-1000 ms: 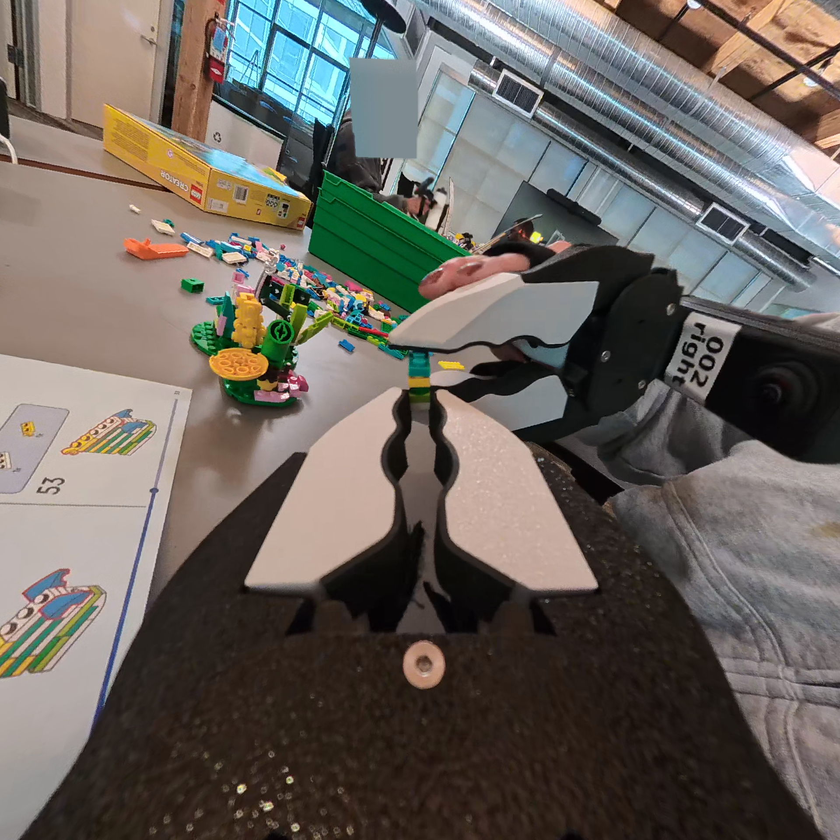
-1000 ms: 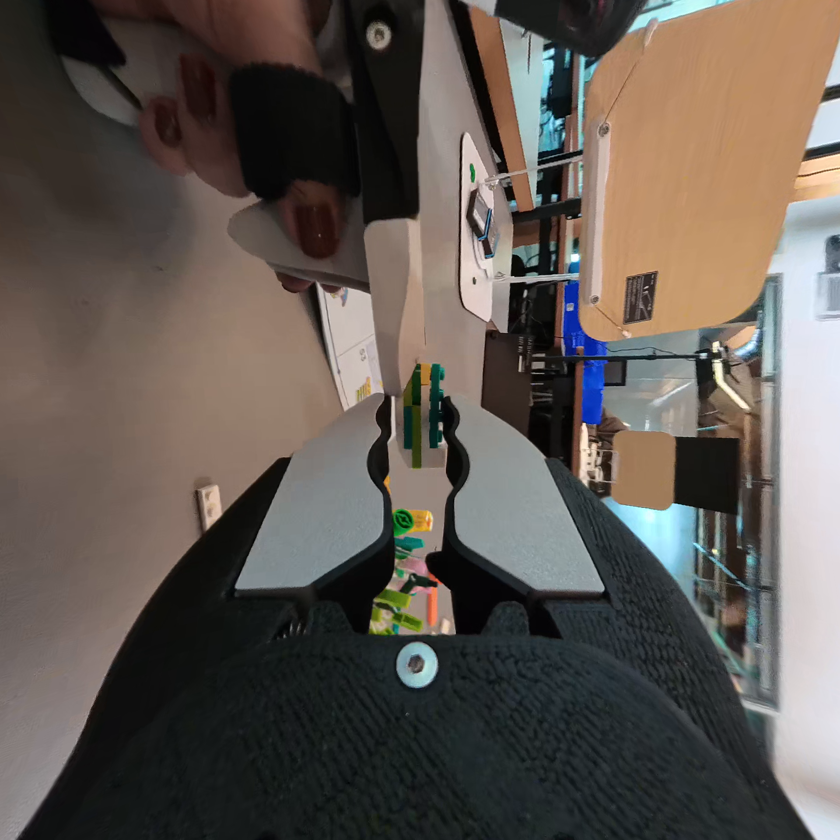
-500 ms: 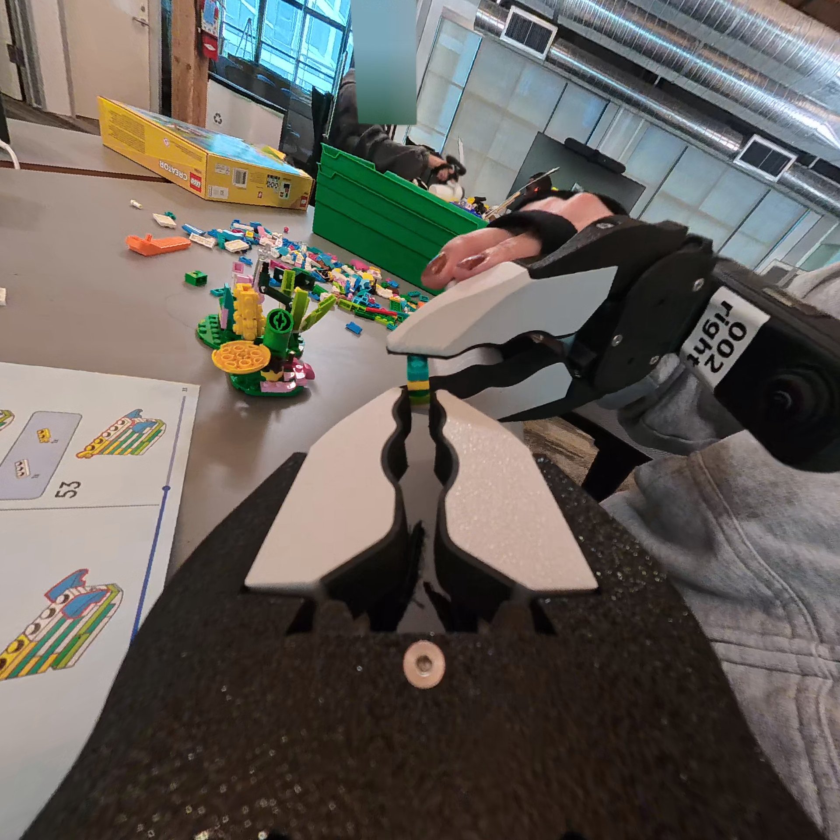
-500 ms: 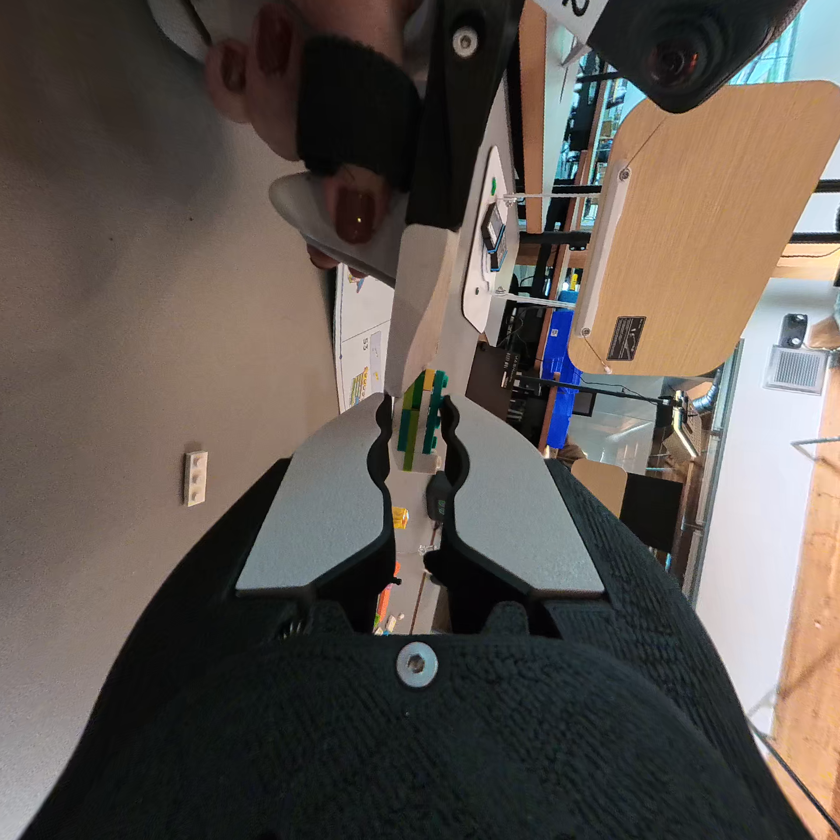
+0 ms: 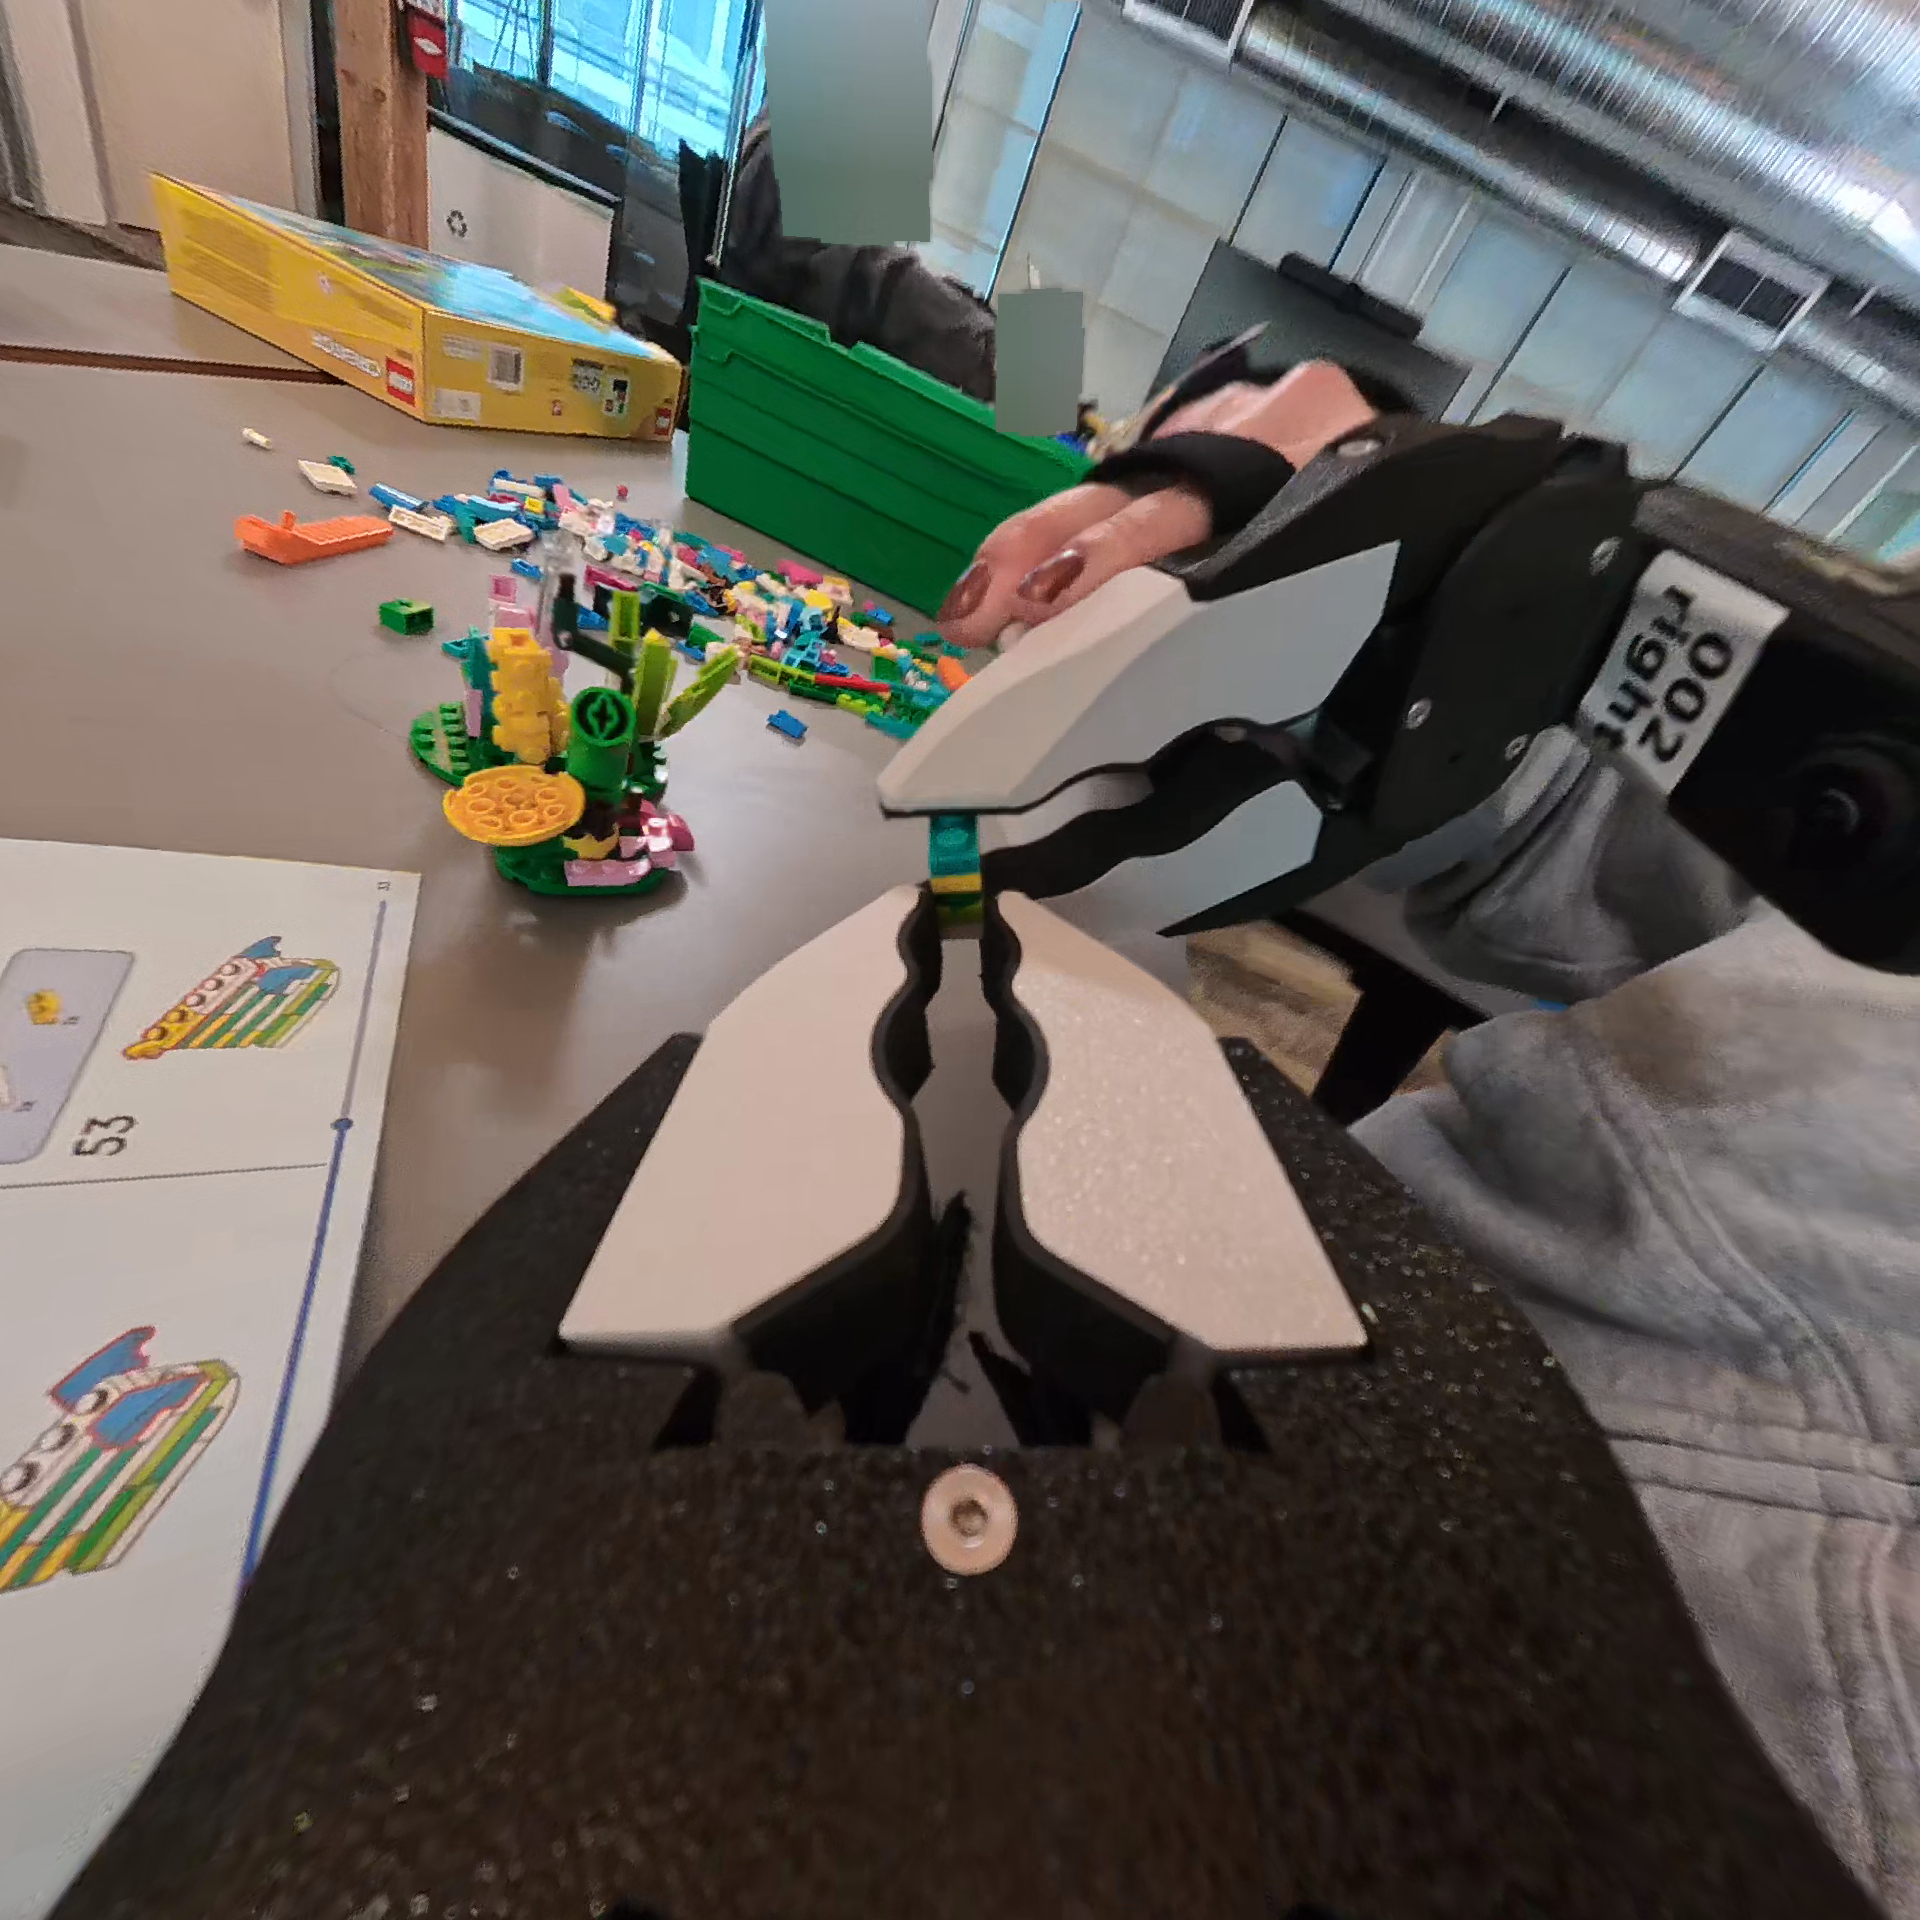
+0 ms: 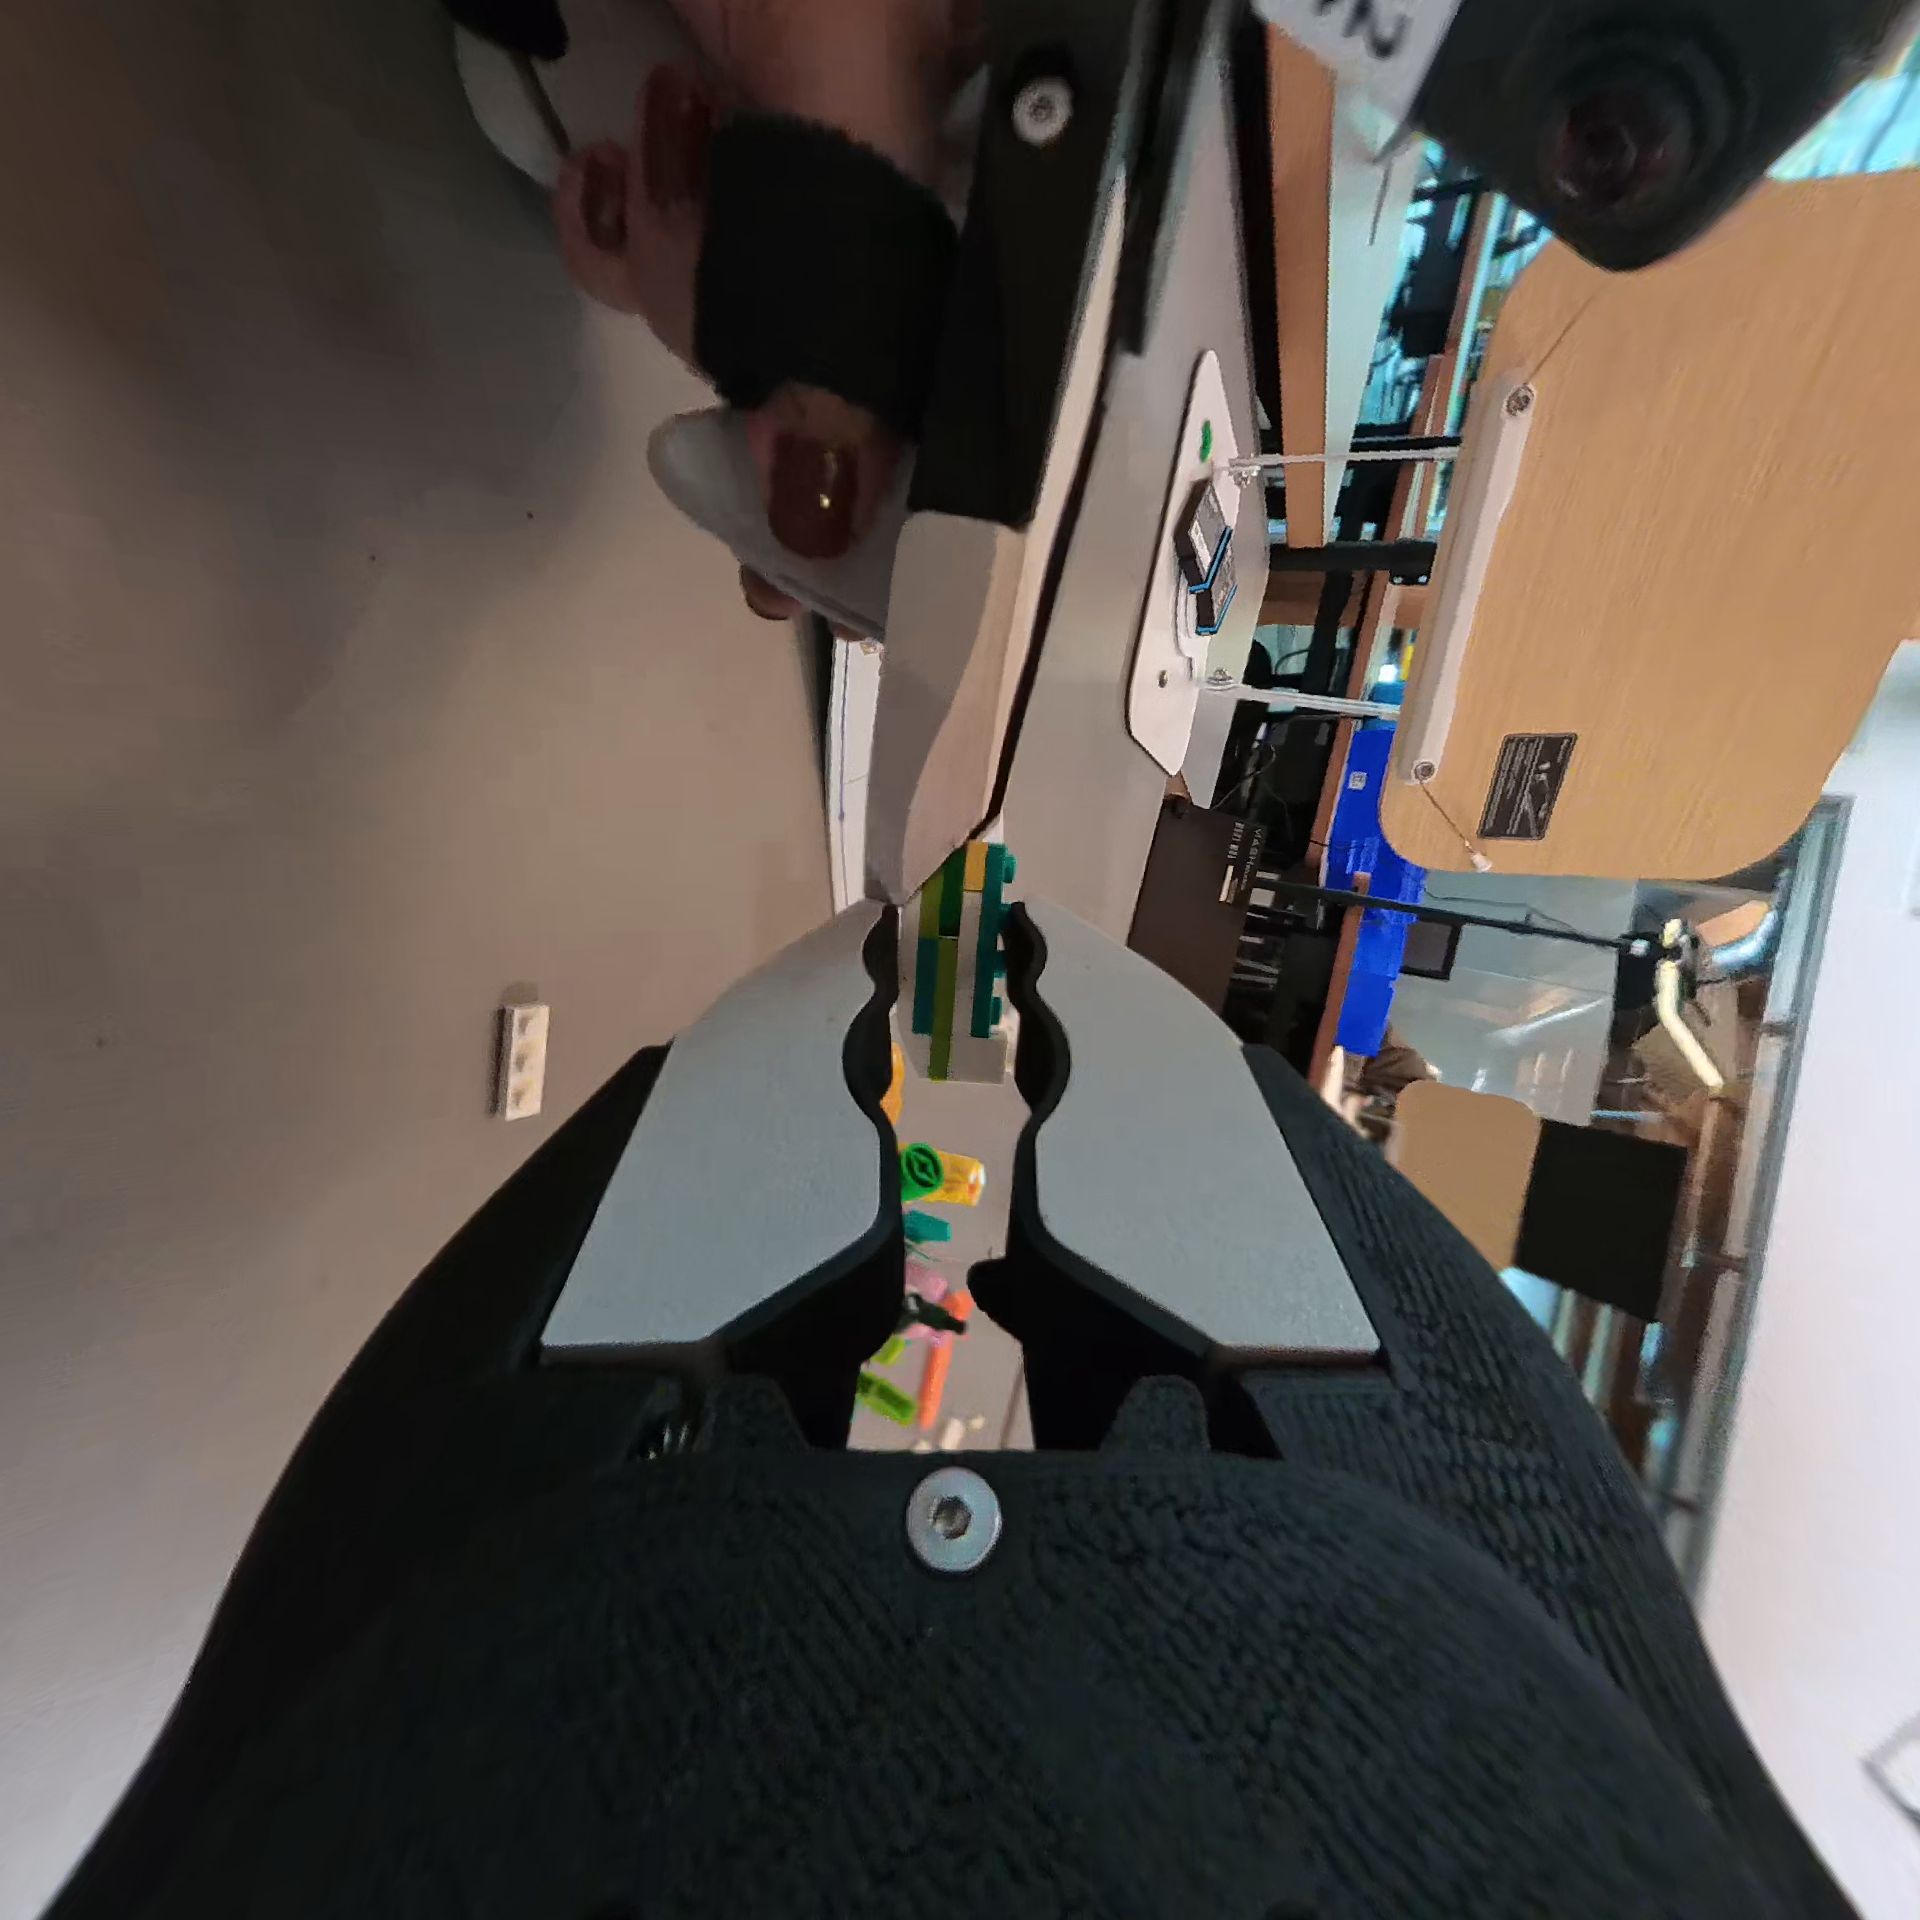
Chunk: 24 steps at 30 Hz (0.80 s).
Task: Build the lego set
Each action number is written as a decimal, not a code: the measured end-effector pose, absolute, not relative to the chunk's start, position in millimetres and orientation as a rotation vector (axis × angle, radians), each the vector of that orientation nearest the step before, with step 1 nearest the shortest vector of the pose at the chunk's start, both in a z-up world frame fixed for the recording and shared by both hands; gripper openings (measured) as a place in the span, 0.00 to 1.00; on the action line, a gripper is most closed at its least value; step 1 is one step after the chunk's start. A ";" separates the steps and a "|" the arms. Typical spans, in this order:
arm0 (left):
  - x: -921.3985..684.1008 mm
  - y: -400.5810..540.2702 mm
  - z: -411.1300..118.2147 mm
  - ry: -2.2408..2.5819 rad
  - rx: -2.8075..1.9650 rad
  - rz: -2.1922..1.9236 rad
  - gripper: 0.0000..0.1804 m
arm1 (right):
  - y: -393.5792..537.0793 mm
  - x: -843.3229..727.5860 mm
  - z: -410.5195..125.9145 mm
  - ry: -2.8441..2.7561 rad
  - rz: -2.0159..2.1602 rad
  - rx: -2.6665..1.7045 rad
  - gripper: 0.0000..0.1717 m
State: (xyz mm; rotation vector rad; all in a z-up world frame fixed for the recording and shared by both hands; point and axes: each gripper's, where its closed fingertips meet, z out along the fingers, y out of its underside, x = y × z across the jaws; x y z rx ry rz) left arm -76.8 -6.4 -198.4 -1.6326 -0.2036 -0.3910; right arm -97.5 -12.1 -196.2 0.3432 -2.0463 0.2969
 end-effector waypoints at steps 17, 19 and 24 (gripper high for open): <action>-77.9 -13.7 -191.8 -0.273 -1.537 -0.602 0.04 | -1.6 -101.6 -187.8 -2.008 0.348 0.227 0.13; -79.1 -14.3 -190.6 -0.276 -1.525 -0.595 0.04 | -1.9 -102.5 -186.9 -1.994 0.330 0.240 0.12; -82.7 -13.5 -189.7 -0.293 -1.519 -0.546 0.18 | -4.4 -103.6 -182.5 -1.969 0.359 0.237 0.12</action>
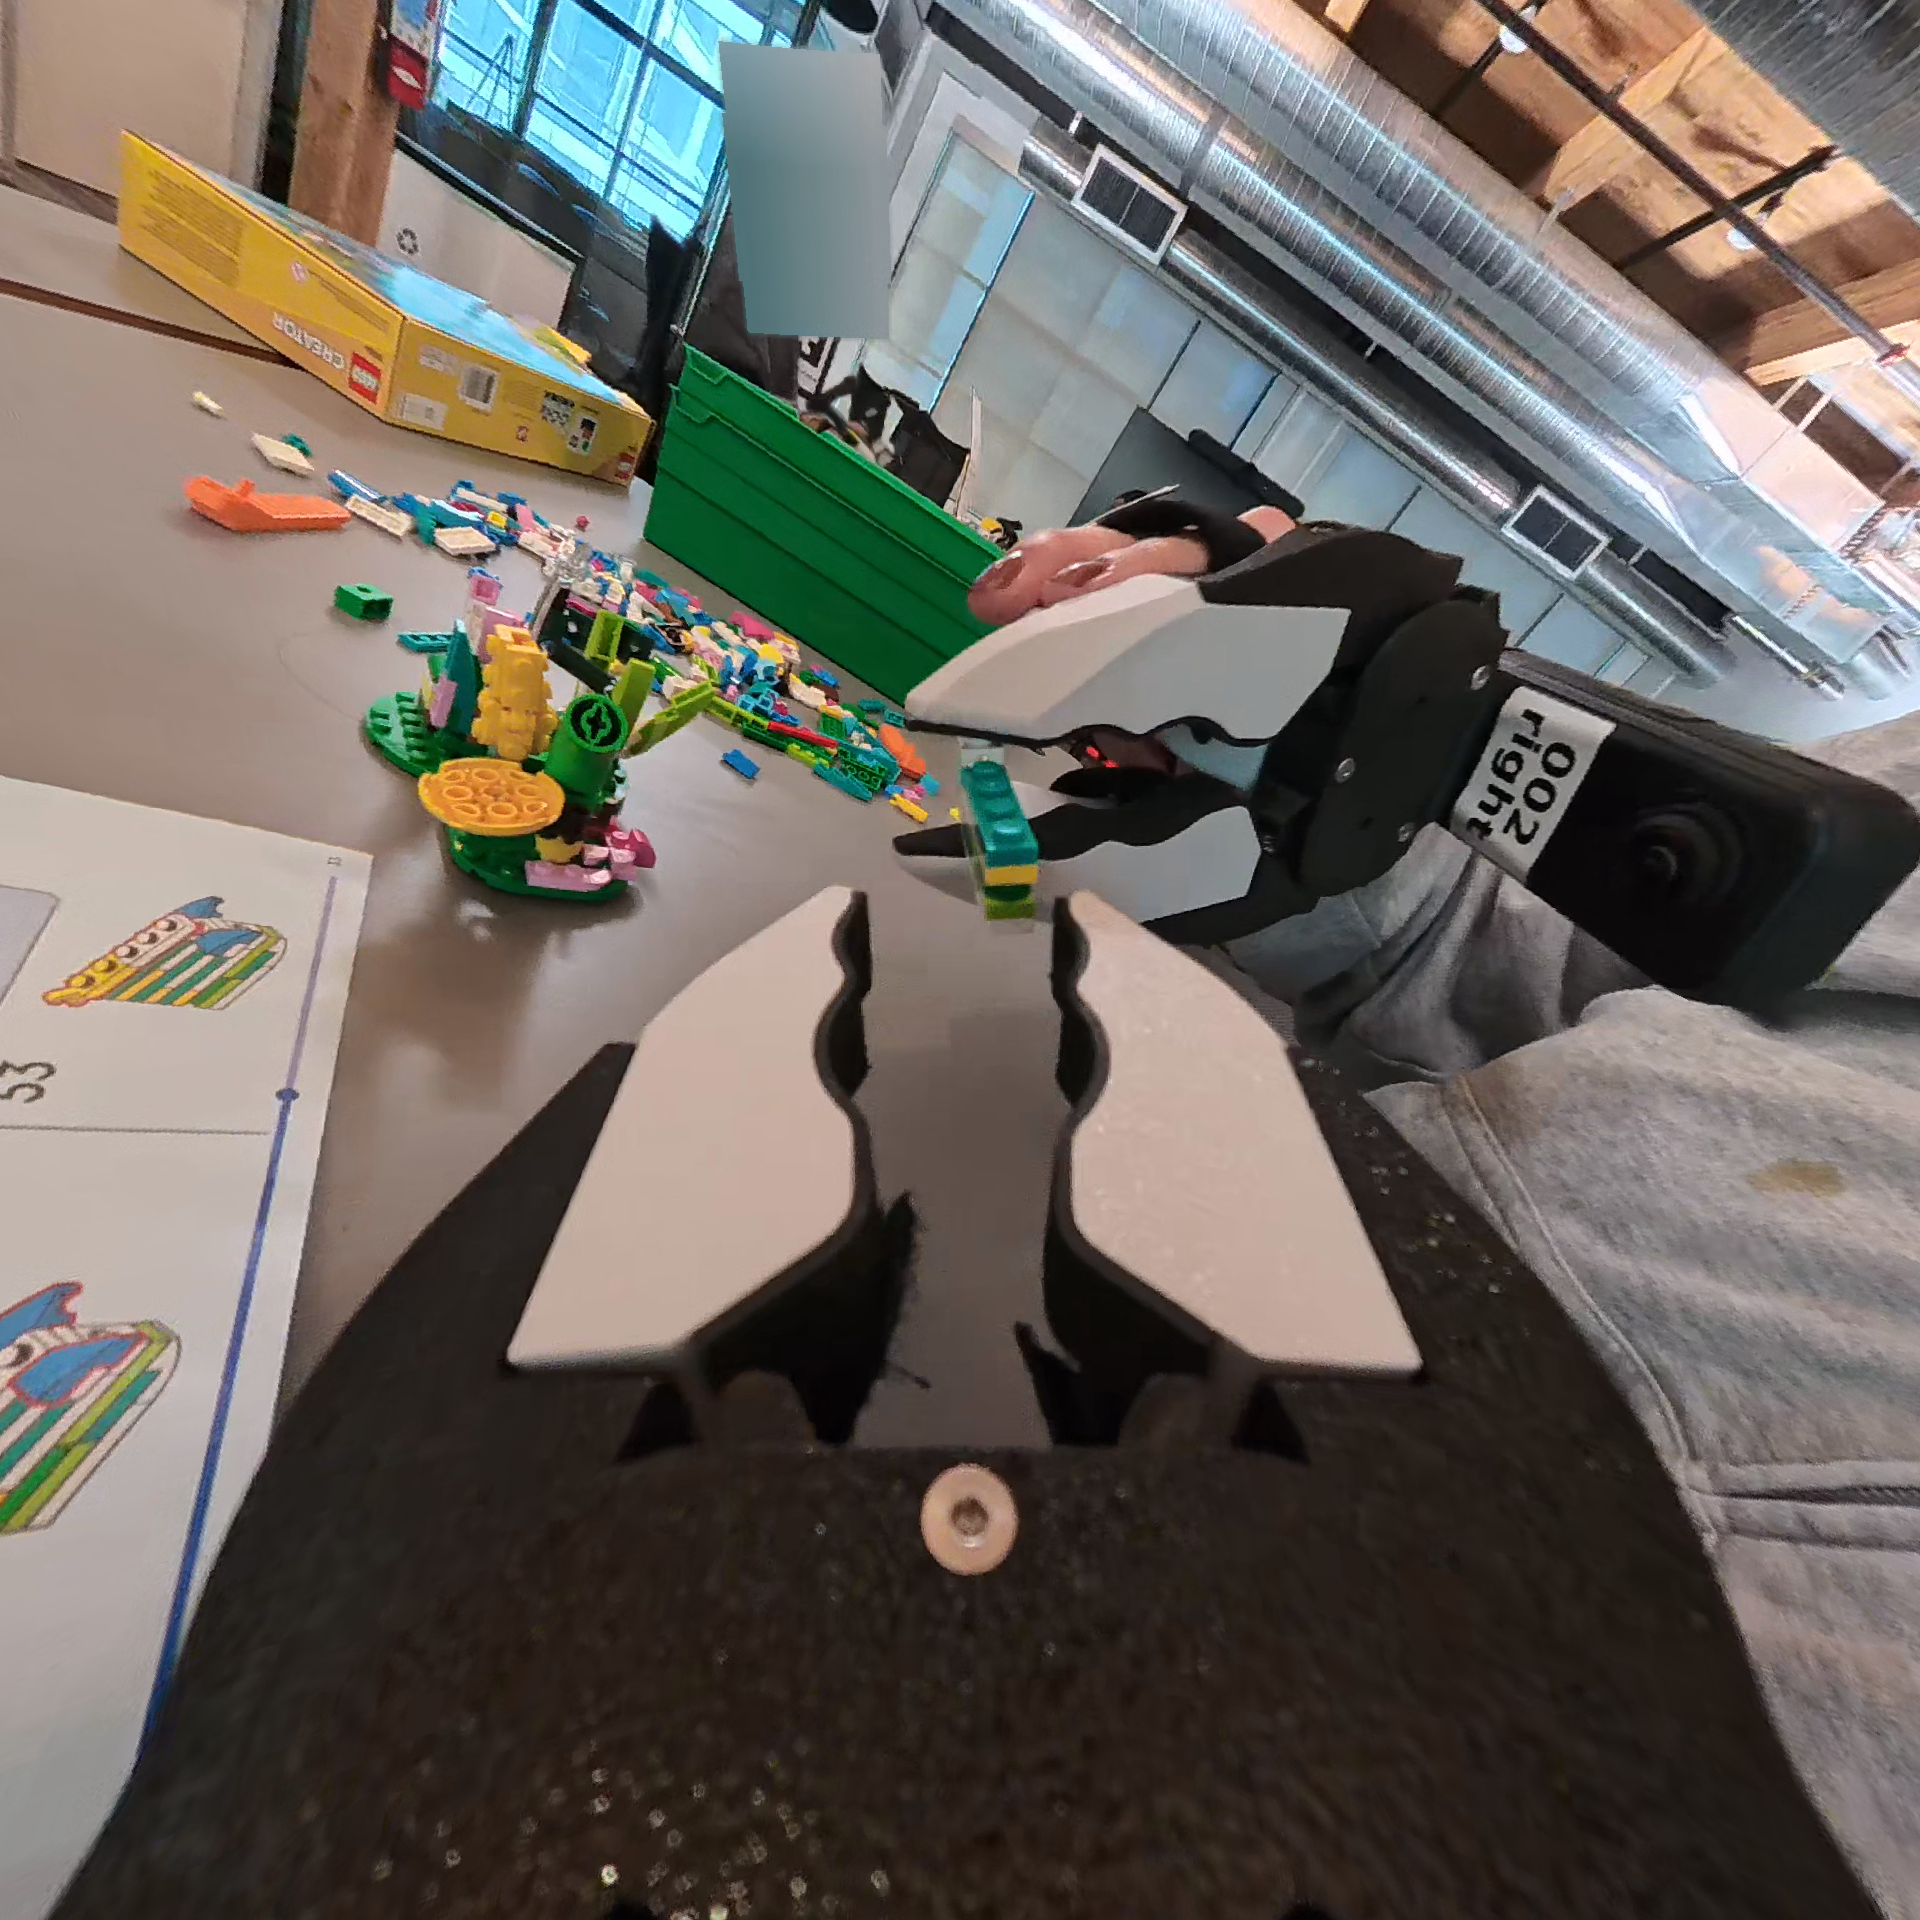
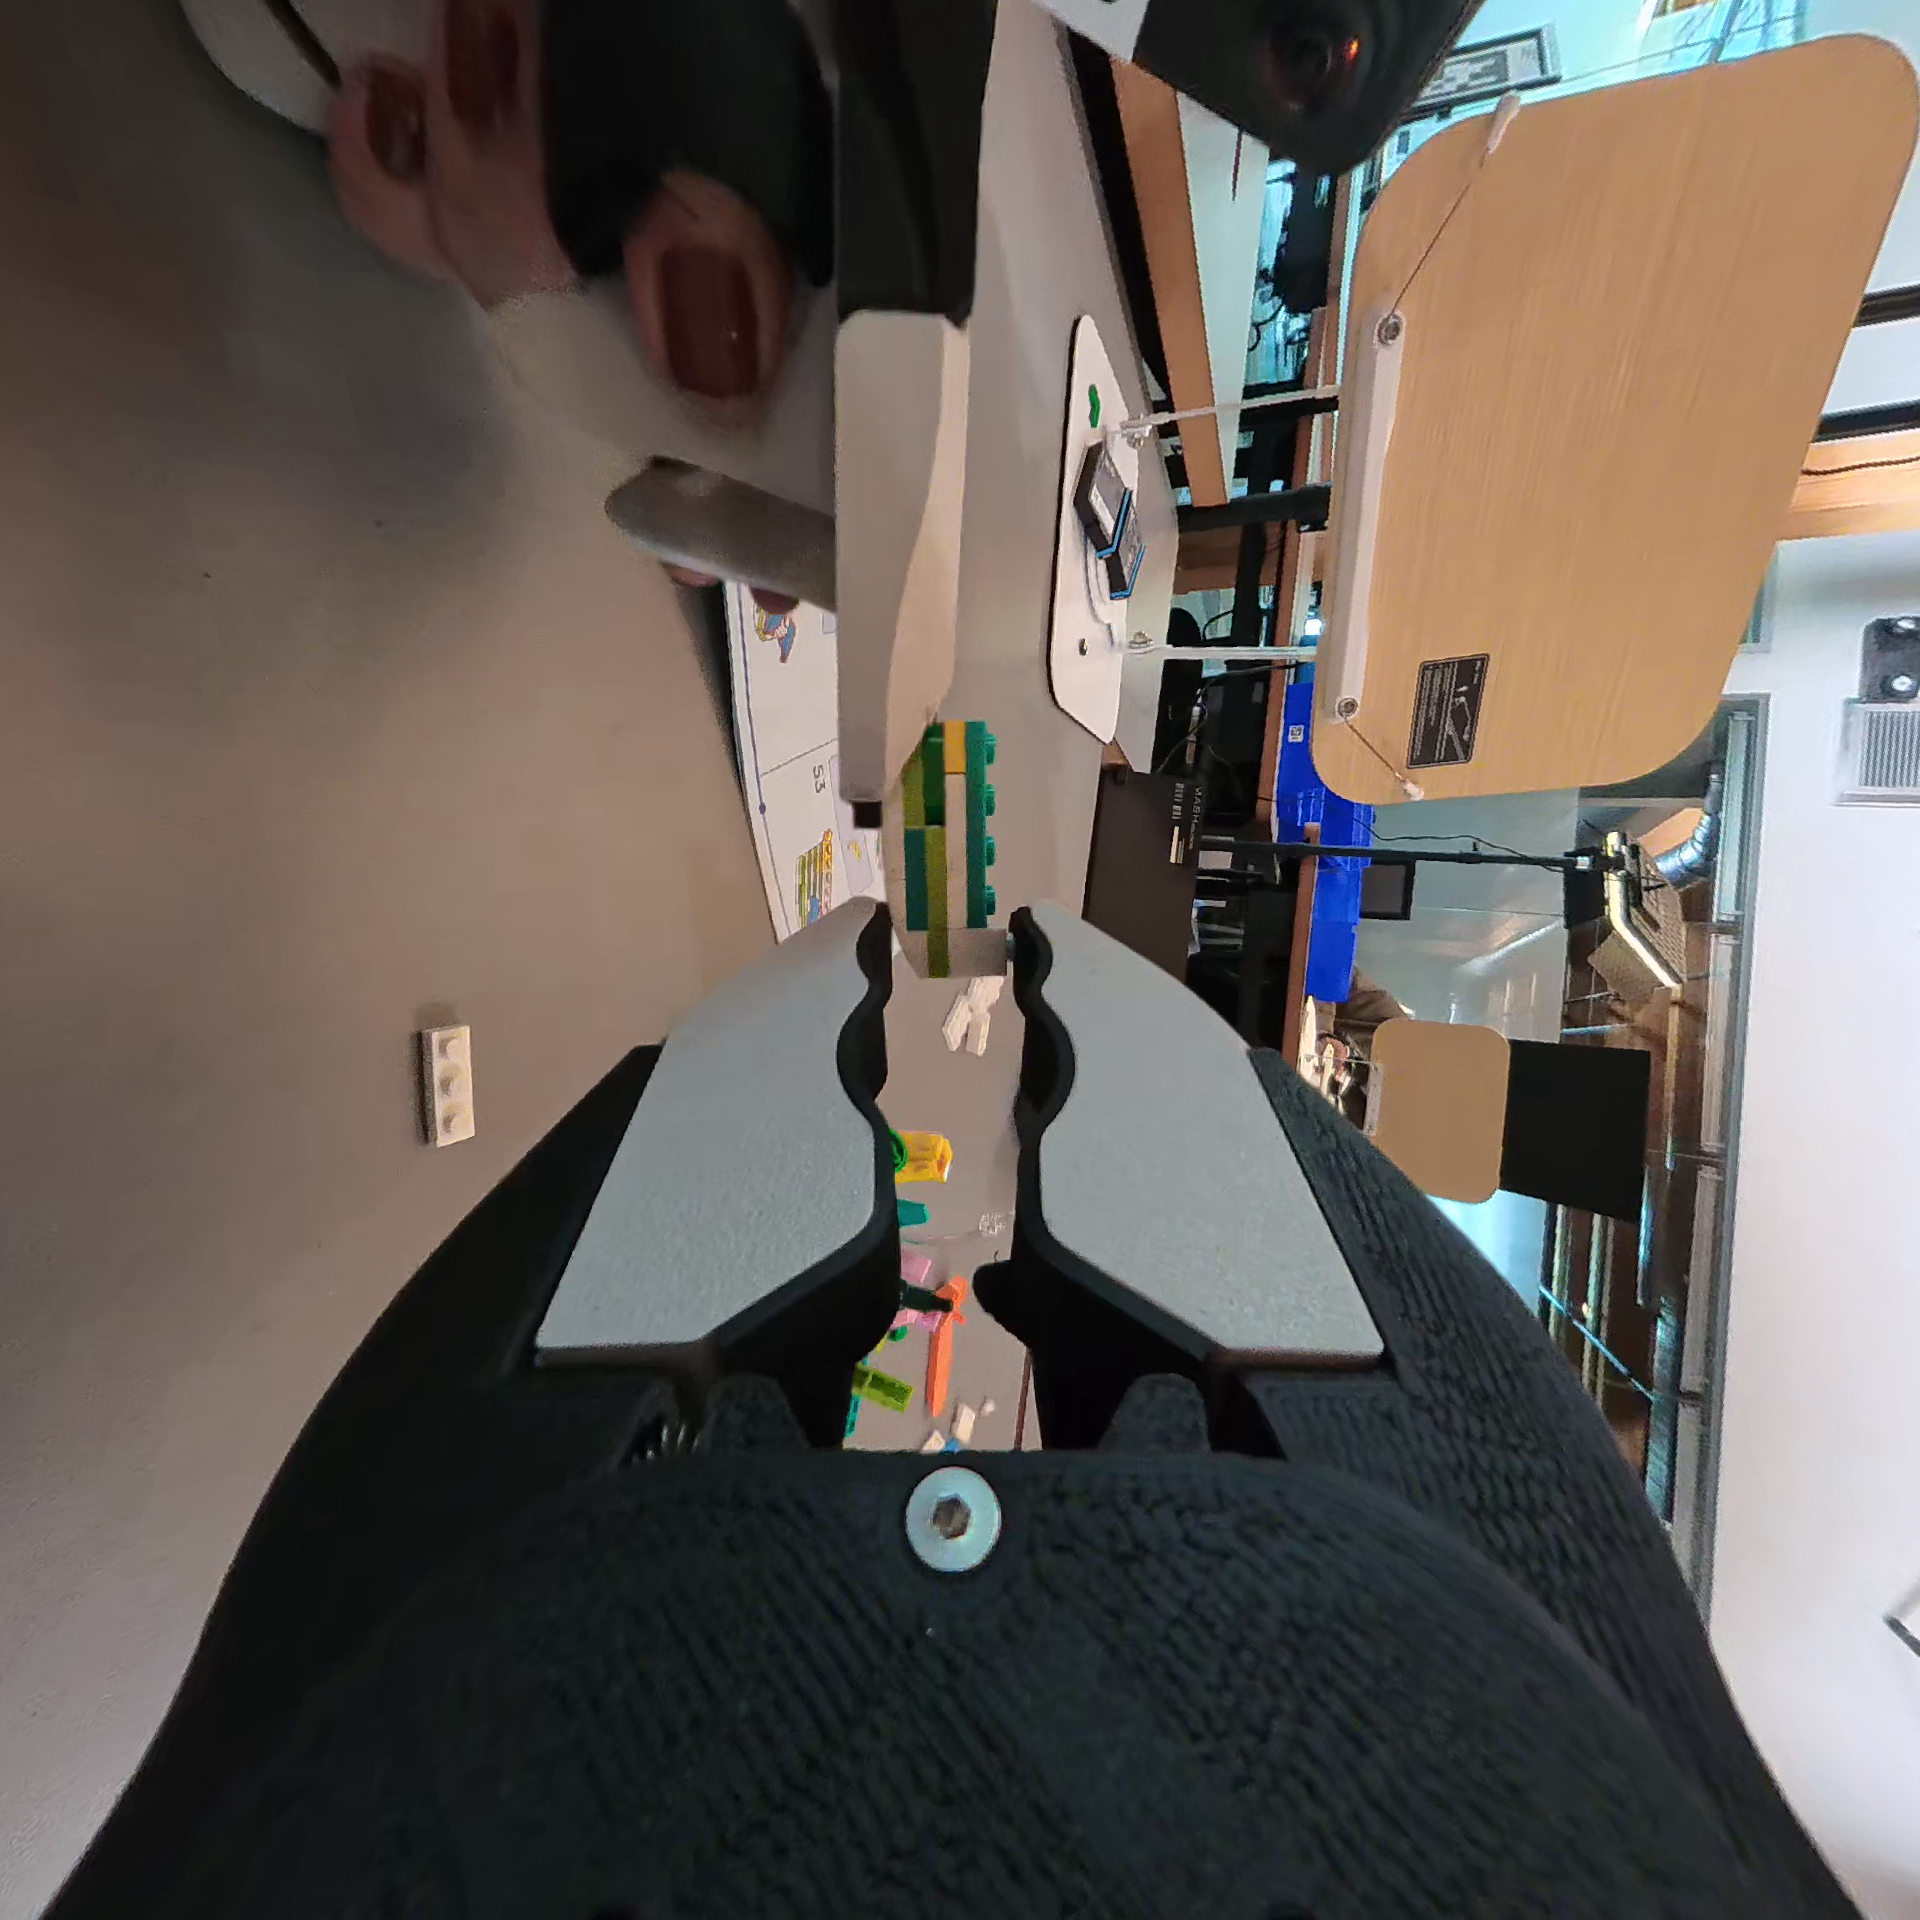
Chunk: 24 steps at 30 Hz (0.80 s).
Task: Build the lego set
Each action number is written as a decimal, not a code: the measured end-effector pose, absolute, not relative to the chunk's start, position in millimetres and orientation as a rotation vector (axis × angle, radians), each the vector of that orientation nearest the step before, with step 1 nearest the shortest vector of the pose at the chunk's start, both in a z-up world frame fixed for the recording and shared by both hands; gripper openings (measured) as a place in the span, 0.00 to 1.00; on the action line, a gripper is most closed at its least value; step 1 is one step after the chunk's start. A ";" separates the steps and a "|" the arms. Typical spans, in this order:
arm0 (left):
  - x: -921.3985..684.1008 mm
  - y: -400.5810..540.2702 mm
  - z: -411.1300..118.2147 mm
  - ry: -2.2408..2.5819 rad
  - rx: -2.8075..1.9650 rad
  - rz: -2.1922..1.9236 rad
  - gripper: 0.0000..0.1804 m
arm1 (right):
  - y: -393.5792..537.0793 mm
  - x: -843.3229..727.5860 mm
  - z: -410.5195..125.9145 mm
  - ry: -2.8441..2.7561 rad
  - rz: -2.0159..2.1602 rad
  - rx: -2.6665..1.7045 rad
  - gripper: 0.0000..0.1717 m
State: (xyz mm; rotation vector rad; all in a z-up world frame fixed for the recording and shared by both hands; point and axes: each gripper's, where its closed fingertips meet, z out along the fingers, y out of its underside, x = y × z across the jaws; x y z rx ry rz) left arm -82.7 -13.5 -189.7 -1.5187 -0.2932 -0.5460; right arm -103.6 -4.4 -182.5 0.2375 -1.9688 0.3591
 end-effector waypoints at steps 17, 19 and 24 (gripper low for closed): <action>-102.2 -21.0 -175.3 -0.278 -1.427 -0.296 0.05 | 27.6 -109.5 -184.7 -1.881 0.643 -0.200 0.19; -103.2 -16.6 -179.5 -0.286 -1.457 -0.258 0.05 | 43.9 -114.1 -202.2 -1.881 0.723 -0.382 0.21; -101.7 -13.8 -179.0 -0.281 -1.457 -0.226 0.04 | 78.5 -132.6 -210.4 -1.629 0.790 -0.543 0.19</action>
